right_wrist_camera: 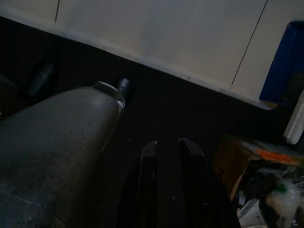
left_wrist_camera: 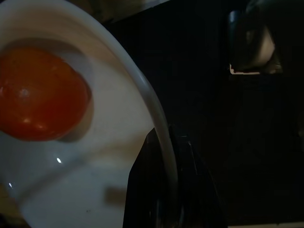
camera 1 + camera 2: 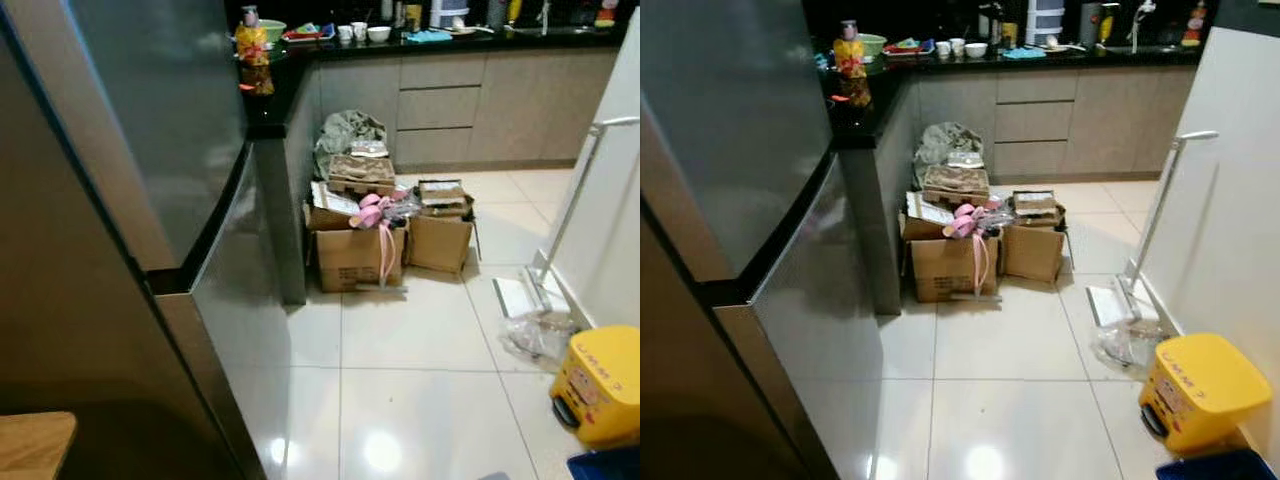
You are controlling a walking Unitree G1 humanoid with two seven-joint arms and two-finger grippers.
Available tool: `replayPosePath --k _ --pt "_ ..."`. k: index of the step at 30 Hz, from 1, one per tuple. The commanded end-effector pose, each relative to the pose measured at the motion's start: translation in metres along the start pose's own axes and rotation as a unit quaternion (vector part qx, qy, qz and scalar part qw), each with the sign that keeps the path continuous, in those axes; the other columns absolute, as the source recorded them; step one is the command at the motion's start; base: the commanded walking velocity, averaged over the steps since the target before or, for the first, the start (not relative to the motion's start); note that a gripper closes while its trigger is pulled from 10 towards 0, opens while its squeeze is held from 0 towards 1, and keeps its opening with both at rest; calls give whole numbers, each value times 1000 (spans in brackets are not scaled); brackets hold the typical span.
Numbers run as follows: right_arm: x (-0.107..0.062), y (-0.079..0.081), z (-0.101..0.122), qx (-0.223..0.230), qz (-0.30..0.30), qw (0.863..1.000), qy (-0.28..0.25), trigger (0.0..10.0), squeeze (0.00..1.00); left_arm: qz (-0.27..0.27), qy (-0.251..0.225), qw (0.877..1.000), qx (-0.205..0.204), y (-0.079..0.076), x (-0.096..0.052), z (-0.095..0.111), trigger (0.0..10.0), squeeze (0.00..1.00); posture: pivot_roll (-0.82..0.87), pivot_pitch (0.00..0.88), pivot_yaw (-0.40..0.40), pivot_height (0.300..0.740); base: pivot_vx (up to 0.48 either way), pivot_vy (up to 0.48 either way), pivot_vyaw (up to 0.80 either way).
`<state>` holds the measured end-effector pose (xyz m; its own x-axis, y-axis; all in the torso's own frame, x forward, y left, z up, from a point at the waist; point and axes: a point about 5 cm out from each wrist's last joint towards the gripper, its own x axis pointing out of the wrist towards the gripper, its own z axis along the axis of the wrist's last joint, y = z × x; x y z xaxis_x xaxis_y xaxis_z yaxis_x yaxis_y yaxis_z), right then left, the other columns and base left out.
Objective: Restocking fridge
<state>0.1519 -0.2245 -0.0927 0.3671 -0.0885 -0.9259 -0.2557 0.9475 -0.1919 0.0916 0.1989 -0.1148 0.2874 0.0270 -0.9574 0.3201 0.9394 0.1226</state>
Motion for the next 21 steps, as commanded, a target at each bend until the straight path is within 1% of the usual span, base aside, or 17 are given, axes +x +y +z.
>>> replayPosePath --k 1,2,4,5,11,20,21 --pt "0 0 -1 6 -4 1000 1 10000 0 -1 -22 1000 -6 0 1 10 10000 0 -64 0 24 740 0 0 800" --pt "0 0 -1 4 -6 1000 1 10000 0 -1 -21 1000 -5 0 1 10 10000 0 -64 0 24 740 0 0 731" --pt "0 -1 -1 1 -9 1000 2 10000 0 1 -21 1000 -3 0 1 10 10000 0 -64 0 24 740 0 0 0" --pt "0 -2 -1 0 -15 1000 0 10000 0 6 -19 1000 -2 1 1 9 10000 0 -64 0 24 740 0 -364 0" --pt "0 -1 -1 2 -15 1000 -1 10000 0 8 -18 1000 -5 2 0 8 10000 0 -69 0 26 740 0 -420 0" --pt "0 -1 -1 1 -8 1000 0 10000 0 3 -17 1000 -9 0 1 7 10000 0 -70 0 25 740 0 -467 0" --pt "0 0 -2 0 -1 1000 2 10000 0 2 -17 1000 -9 -1 1 7 10000 0 -70 0 23 740 0 -469 800"
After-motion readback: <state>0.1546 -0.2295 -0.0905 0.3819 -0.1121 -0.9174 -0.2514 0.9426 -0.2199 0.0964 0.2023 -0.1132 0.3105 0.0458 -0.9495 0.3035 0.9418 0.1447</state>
